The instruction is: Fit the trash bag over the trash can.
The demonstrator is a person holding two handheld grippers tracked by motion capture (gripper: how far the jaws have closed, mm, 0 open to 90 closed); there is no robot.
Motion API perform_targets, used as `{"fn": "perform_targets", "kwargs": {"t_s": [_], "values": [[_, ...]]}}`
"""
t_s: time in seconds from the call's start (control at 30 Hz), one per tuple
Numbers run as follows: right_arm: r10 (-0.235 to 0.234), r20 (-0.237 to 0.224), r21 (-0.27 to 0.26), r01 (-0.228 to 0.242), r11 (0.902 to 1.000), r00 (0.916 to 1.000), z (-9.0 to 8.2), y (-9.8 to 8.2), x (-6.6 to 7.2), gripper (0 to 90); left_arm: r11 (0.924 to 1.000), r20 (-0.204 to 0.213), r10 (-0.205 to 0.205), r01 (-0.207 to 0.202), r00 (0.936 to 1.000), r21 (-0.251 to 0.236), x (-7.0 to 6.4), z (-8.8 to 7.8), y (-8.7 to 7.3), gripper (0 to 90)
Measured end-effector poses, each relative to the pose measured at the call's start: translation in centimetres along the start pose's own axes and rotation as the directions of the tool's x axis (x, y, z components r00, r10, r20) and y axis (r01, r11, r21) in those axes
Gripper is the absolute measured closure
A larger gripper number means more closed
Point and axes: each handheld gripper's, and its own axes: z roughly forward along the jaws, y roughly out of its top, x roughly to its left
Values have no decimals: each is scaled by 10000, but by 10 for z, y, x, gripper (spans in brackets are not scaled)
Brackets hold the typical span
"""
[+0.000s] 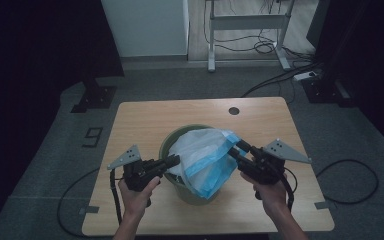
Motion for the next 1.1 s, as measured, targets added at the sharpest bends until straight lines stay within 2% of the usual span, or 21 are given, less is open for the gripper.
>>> {"fn": "perform_targets", "kwargs": {"t_s": [0.03, 0.1, 0.2, 0.3, 0.47, 0.57, 0.67, 0.83, 0.93, 0.97, 1.0, 1.1], "values": [[124, -109, 78, -123, 9999, 9999, -4, -11, 8, 468, 9998, -37, -61, 60, 10000, -176, 0, -1, -1, 891], [154, -152, 119, -152, 9998, 9998, -5, -14, 10, 458, 9996, -2, -120, 120, 9999, -254, 0, -2, -1, 892], [255, -343, 409, -241, 9989, 9991, -4, -30, 17, 440, 9987, 110, -286, 290, 9995, -416, 1, -3, -1, 892], [266, -500, 541, -239, 9983, 9984, -1, -35, 20, 440, 9987, 90, -249, 253, 9996, -443, 0, -3, 0, 892], [481, -764, 688, -428, 9967, 9959, 7, -37, 27, 426, 9986, 140, -236, 242, 9996, -465, 0, -1, 0, 892], [631, -532, 874, -583, 9945, 9966, 12, -36, 28, 419, 9981, 170, -185, 194, 9997, -590, 0, -4, 0, 892], [892, -510, 950, -841, 9919, 9947, 14, -35, 26, 407, 9971, 302, -204, 226, 9993, -730, 1, -6, -1, 892], [1069, -757, 943, -996, 9906, 9914, 17, -33, 26, 409, 9966, 492, -237, 275, 9985, -772, 0, -6, 0, 892], [1042, -895, 826, -969, 9919, 9905, 19, -31, 28, 445, 9972, 546, -191, 230, 9983, -713, -1, -4, 0, 891], [964, -904, 765, -896, 9930, 9912, 19, -30, 29, 487, 9974, 551, -187, 225, 9983, -692, -1, -4, 1, 891], [781, -1031, 578, -724, 9957, 9916, 18, -30, 30, 590, 9974, 551, -198, 235, 9983, -677, -1, -3, 1, 891], [466, -1114, 303, -435, 9986, 9927, 15, -29, 33, 715, 9975, 545, -205, 241, 9983, -664, 0, -2, 1, 891]]}}
